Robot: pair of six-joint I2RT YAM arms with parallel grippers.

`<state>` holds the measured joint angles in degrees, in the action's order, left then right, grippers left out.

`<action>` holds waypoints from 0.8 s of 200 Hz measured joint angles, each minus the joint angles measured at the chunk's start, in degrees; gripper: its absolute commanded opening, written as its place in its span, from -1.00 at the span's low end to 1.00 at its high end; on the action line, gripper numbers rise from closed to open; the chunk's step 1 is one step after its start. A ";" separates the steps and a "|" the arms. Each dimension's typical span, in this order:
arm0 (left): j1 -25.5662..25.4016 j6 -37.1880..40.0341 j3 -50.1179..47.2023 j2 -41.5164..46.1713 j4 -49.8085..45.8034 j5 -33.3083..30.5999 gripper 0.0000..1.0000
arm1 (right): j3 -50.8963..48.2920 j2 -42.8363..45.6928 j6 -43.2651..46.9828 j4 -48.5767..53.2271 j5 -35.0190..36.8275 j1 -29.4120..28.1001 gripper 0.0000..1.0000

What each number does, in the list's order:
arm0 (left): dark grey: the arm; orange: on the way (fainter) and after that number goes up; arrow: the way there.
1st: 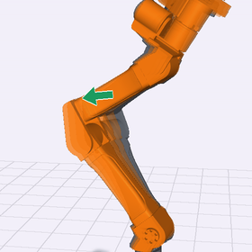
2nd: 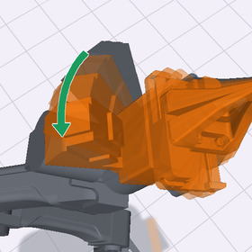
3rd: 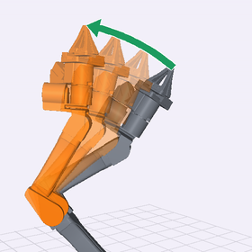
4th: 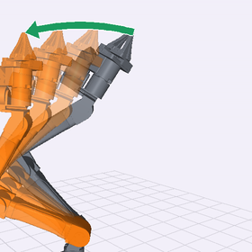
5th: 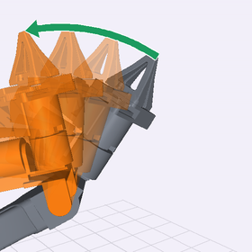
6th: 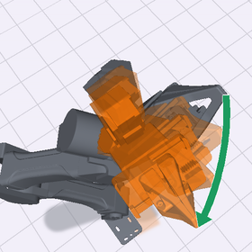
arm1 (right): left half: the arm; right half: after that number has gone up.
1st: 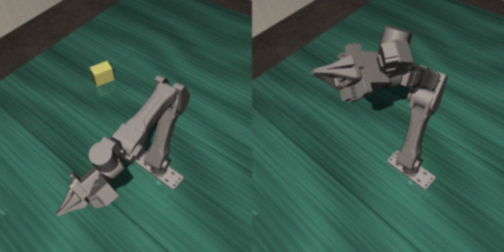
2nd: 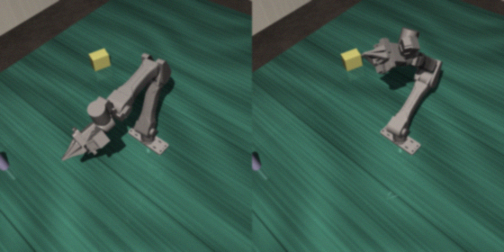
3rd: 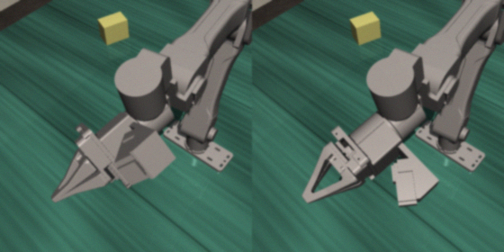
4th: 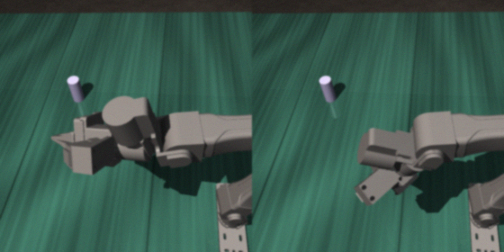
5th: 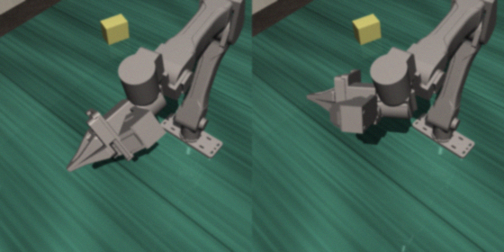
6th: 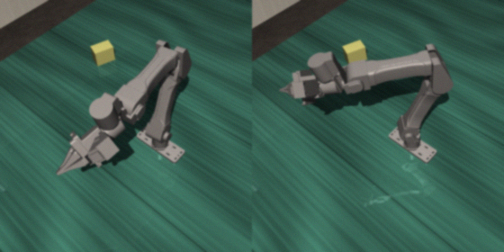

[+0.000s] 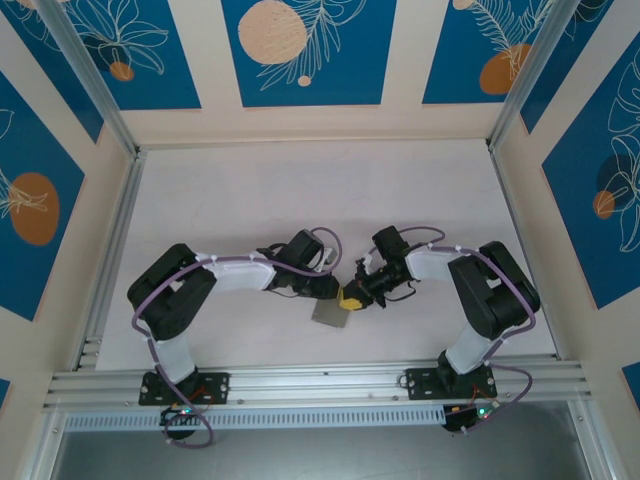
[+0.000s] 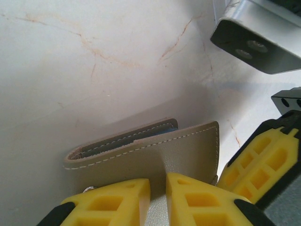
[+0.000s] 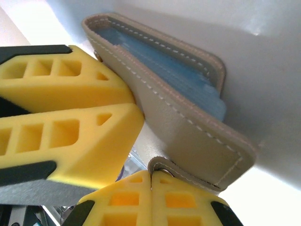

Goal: Put the credit cards into the card holder
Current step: Close the button on the card holder.

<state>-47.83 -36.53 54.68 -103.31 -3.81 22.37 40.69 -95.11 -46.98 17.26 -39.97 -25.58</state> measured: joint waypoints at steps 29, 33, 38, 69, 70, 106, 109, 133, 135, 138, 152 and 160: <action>-0.17 0.00 0.02 0.07 -0.02 -0.33 -0.59 | 0.09 -0.83 -0.02 -0.37 -0.20 -0.02 -1.00; -0.20 0.00 0.02 0.07 -0.02 -0.37 -0.59 | 0.11 -0.92 -0.02 -0.42 -0.20 -0.07 -1.00; -0.22 0.00 0.02 0.07 -0.02 -0.42 -0.59 | 0.13 -1.01 -0.02 -0.44 -0.22 -0.07 -1.00; -0.57 0.02 0.24 0.00 0.09 -1.03 -0.59 | 0.44 -1.86 -0.66 -0.59 -0.96 -0.55 -1.00; -0.57 0.02 0.24 0.00 0.09 -1.07 -0.59 | 0.44 -1.88 -0.63 -0.59 -0.98 -0.55 -1.00; -0.72 0.02 0.35 -0.04 -0.11 -1.53 -0.59 | 0.46 -2.25 -1.11 -0.92 -1.22 -0.59 -1.00; -0.72 0.02 0.35 -0.04 -0.11 -1.53 -0.59 | 0.46 -2.25 -1.11 -0.92 -1.22 -0.59 -1.00; -0.74 0.00 0.37 -0.04 -0.22 -1.66 -0.59 | 1.11 -2.54 -1.05 0.15 -0.90 -0.79 -1.00; -0.74 0.00 0.39 -0.04 -0.24 -1.68 -0.59 | 1.18 -2.60 -1.03 0.22 -0.87 -0.81 -1.00; -0.74 0.00 0.39 -0.07 -0.24 -1.70 -0.59 | 1.25 -2.62 -1.05 0.35 -0.79 -0.83 -1.00; -0.83 0.00 0.39 -0.07 -0.28 -1.88 -0.59 | 1.53 -2.62 -1.03 0.87 -0.33 -1.03 -1.00; -0.83 0.00 0.39 -0.11 -0.28 -1.88 -0.59 | 1.77 -2.64 -1.03 1.38 0.07 -1.16 -1.00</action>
<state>-48.66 -36.53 55.07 -103.42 -4.10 20.49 42.46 -97.76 -48.01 18.63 -39.90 -26.74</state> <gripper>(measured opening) 0.204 0.063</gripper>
